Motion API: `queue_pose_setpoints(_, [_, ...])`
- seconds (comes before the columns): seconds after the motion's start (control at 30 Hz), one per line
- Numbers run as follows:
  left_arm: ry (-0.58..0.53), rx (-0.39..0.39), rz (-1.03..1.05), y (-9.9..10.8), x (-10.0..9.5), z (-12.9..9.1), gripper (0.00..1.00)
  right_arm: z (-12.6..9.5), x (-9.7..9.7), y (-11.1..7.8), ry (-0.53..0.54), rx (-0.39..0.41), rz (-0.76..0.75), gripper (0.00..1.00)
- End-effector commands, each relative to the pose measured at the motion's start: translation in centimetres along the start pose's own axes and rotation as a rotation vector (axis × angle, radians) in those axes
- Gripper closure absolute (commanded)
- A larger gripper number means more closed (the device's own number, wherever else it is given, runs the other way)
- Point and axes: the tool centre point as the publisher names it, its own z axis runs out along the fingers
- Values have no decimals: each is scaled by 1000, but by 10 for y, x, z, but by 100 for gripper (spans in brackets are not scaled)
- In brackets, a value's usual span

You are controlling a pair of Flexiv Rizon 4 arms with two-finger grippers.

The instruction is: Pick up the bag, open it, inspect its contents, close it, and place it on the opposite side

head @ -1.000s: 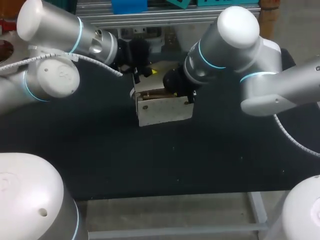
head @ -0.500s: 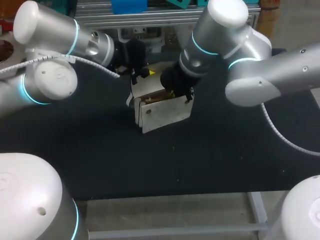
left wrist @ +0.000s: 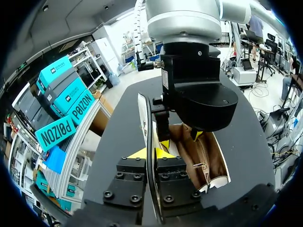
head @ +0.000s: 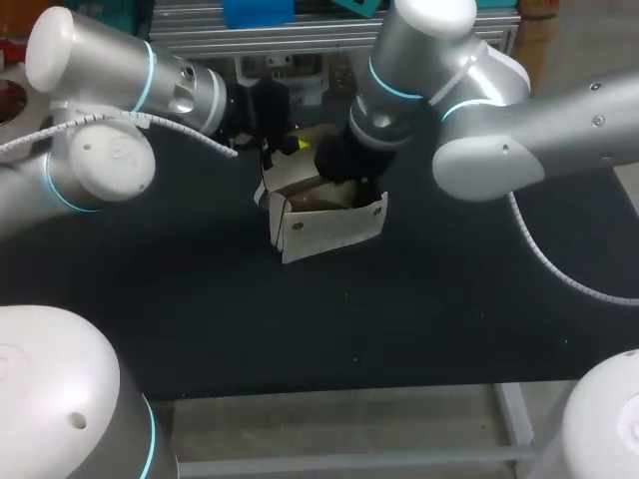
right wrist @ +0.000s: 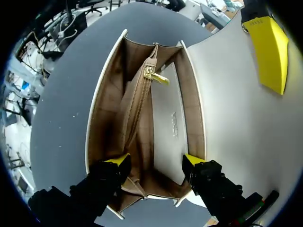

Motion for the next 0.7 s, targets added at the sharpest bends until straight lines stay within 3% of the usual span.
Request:
queue_pose_setpoints(0.03, [-2, 6, 4, 0, 0, 4, 100, 10, -1, 5, 47, 13, -1, 0])
queue_pose_setpoints(0.7, [-4, 6, 11, 0, -2, 3, 100, 6, -2, 4, 40, 19, 1, 0])
